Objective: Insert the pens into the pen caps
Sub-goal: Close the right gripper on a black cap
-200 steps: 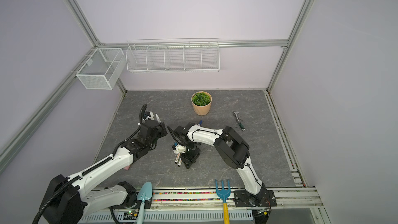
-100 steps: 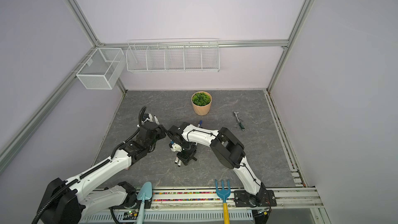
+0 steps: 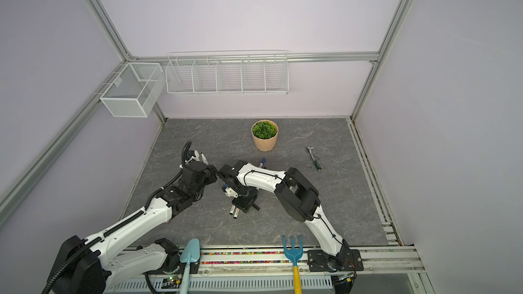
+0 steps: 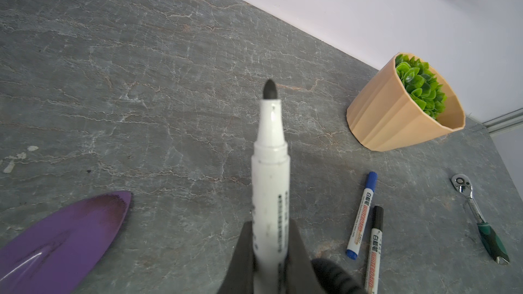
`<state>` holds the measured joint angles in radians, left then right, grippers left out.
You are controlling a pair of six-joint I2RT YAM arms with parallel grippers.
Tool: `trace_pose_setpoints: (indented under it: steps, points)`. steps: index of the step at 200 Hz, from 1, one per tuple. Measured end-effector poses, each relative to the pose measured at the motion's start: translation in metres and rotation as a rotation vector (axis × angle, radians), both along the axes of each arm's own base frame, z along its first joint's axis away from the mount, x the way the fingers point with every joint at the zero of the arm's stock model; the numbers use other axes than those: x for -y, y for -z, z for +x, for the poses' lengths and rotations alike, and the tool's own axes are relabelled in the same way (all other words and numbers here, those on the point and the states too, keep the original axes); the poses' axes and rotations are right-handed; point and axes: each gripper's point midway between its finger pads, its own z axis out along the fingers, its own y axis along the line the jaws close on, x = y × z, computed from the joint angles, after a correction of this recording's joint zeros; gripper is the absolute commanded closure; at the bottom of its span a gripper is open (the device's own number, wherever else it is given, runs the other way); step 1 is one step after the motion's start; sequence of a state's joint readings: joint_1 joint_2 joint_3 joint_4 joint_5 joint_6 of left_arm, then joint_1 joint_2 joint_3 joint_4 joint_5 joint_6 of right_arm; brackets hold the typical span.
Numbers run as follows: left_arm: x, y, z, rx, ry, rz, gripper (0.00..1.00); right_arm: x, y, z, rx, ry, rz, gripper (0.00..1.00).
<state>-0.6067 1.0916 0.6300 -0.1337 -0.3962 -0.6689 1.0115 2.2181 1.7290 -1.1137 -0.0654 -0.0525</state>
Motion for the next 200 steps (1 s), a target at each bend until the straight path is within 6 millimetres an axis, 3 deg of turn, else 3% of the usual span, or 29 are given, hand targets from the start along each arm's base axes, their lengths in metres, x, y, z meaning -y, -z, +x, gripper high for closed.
trace_pose_setpoints:
  steps: [59, 104, 161, 200]
  points:
    - [0.000, 0.000, 0.000, 0.000, 0.001, -0.001, 1.00, -0.002, -0.001, -0.001, -0.006, 0.001, 0.011, 0.55]
    - [0.000, 0.000, 0.000, 0.000, 0.000, 0.000, 1.00, -0.005, -0.001, 0.002, 0.005, 0.001, 0.020, 0.60]
    - [-0.001, 0.003, -0.001, -0.006, 0.000, 0.003, 1.00, -0.007, 0.000, 0.010, 0.038, 0.007, 0.007, 0.64]
    - [-0.001, 0.003, -0.001, -0.005, -0.001, 0.001, 1.00, 0.000, 0.001, 0.026, 0.128, 0.007, -0.038, 0.64]
